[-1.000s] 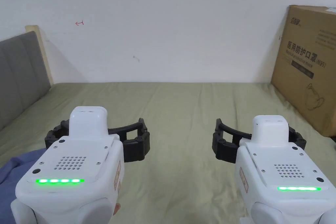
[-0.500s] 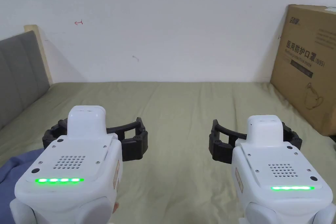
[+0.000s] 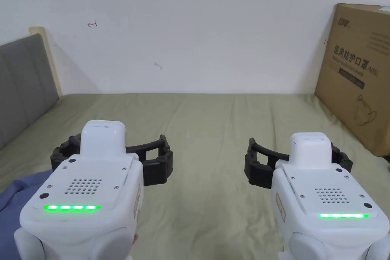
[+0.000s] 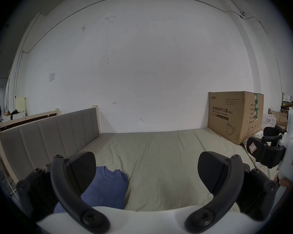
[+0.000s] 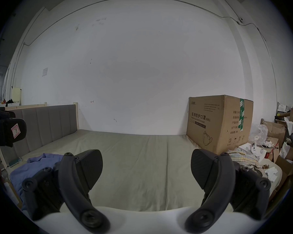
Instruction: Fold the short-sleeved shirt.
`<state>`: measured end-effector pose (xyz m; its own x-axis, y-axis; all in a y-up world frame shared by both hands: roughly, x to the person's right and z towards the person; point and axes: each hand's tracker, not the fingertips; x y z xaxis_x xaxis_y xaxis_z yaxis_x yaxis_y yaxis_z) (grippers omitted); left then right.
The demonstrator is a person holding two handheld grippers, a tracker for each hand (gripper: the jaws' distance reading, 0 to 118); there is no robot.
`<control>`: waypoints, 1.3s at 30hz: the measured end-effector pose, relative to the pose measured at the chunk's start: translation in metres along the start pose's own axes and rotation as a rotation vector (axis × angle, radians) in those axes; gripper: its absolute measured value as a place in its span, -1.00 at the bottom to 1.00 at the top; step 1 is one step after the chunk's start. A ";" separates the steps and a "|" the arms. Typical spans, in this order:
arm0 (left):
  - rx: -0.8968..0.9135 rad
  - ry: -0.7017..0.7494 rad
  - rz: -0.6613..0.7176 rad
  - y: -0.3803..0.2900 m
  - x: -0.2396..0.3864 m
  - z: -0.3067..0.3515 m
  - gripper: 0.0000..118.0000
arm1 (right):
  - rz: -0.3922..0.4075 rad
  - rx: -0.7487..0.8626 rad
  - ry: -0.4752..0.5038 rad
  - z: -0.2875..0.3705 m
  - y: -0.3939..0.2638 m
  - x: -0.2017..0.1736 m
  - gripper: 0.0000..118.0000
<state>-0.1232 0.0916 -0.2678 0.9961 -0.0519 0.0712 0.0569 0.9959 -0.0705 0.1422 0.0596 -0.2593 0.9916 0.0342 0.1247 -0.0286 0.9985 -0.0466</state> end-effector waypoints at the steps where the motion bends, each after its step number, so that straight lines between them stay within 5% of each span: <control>1: -0.001 -0.002 -0.003 0.000 0.000 0.000 1.00 | -0.001 0.000 0.000 0.000 0.000 0.000 0.85; 39: -0.023 -0.016 0.000 -0.002 -0.004 -0.001 1.00 | -0.008 -0.021 0.009 -0.001 -0.003 0.001 0.85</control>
<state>-0.1271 0.0901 -0.2694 0.9949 -0.0507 0.0868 0.0588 0.9939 -0.0934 0.1429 0.0570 -0.2599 0.9929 0.0258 0.1160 -0.0182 0.9976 -0.0664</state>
